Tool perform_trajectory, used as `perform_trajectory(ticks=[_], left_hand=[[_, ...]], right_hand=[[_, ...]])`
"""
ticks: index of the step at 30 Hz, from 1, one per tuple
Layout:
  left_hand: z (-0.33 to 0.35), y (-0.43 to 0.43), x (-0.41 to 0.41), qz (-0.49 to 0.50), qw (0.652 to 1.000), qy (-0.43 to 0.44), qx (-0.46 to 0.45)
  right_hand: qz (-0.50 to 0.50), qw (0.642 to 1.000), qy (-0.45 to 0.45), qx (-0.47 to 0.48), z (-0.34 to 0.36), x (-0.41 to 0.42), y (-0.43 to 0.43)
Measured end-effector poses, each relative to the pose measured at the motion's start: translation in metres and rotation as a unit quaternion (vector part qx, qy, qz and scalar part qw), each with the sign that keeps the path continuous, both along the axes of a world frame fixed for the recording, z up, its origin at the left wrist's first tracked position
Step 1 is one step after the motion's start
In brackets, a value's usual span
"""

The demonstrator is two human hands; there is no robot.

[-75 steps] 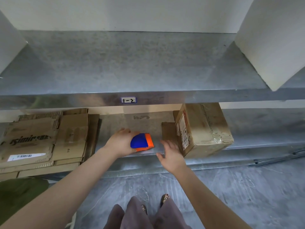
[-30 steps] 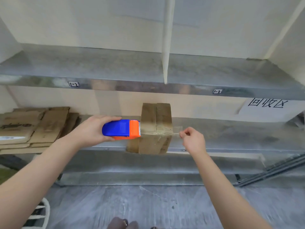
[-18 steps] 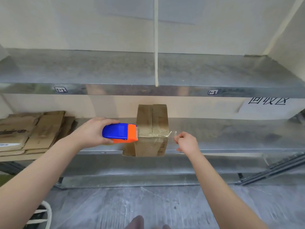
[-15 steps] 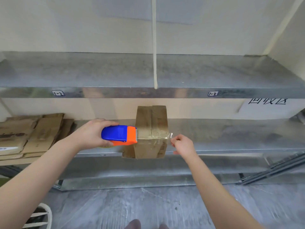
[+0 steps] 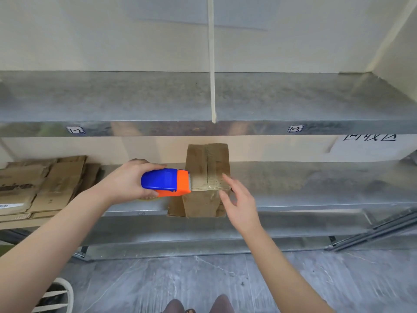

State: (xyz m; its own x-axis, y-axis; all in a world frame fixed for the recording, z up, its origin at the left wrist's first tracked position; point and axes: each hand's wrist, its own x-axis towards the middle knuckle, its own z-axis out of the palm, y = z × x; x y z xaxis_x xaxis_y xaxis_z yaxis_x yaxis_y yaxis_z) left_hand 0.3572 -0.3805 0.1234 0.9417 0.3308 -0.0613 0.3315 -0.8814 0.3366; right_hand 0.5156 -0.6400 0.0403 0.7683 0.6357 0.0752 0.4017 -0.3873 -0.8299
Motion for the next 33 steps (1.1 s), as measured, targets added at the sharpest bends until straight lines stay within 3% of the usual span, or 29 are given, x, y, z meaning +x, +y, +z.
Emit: perform_trajectory(ticks=[3,9,12,21,27,33], left_hand=[[0.0,0.0,-0.001,-0.001,1.0,0.004,-0.002],[-0.004,0.014,-0.022,-0.006,0.998,-0.017,-0.057],[-0.003,0.018,-0.035,-0.001,0.995,-0.022,-0.095],[0.007,0.046,-0.055,0.01,0.996,-0.027,-0.085],[0.001,0.049,-0.06,0.007,0.995,-0.035,-0.09],[-0.007,0.049,-0.059,-0.001,0.995,-0.038,-0.095]], right_hand=[[-0.023,0.999,0.022,-0.037,0.0,0.0,0.01],[-0.052,0.991,0.12,-0.01,0.0,0.01,0.016],[-0.043,0.992,0.118,-0.011,-0.002,0.009,0.02],[-0.031,0.993,0.109,-0.02,-0.001,0.009,0.024],[-0.072,0.979,0.176,0.07,-0.003,0.006,0.025],[-0.085,0.966,0.231,0.079,-0.002,0.007,0.028]])
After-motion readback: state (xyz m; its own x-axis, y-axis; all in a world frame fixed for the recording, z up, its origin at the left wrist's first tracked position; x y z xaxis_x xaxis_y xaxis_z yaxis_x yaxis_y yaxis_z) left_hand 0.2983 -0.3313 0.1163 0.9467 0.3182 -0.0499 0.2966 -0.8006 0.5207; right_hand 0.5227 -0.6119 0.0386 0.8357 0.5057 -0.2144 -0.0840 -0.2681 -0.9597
